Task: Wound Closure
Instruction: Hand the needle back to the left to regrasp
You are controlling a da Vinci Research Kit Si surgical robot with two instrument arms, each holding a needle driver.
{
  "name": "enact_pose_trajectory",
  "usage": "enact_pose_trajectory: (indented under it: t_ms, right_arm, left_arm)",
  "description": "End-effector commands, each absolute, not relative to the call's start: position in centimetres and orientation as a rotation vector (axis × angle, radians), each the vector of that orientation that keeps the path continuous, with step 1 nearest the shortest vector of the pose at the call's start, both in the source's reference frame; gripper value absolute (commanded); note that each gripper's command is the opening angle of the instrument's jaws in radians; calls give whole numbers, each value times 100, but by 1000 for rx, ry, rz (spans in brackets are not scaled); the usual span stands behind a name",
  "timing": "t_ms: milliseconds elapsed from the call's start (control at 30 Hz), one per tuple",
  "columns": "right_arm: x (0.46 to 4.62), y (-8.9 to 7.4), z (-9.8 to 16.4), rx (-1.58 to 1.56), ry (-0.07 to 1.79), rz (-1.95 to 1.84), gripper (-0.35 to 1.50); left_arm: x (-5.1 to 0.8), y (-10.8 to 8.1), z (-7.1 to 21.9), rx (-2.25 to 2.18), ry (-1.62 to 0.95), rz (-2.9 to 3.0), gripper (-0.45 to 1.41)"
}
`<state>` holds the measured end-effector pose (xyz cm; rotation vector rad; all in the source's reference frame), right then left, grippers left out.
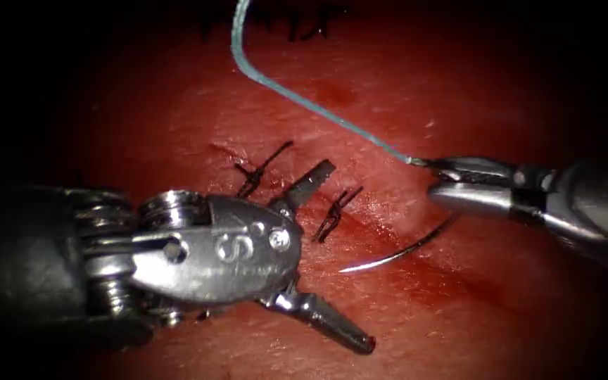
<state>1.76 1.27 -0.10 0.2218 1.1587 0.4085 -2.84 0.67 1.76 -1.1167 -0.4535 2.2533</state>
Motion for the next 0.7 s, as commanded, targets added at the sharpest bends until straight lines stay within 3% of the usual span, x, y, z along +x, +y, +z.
enact_pose_trajectory:
  t_ms: [33, 233, 400, 700]
  right_arm:
    - [183, 122, -5, 227, 1173, 379, -35]
    - [187, 124, -9, 245, 1261, 323, -35]
    - [191, 123, -10, 266, 1303, 274, -35]
    - [197, 122, -9, 286, 1366, 200, -35]
  left_arm:
    - [-290, 70, 183, -1121, -500, 2222, 109]
    - [-284, 88, 200, -1144, -692, 2141, 101]
    - [-284, 98, 207, -1172, -785, 2127, 81]
    - [-291, 97, 212, -1177, -1009, 2067, 81]
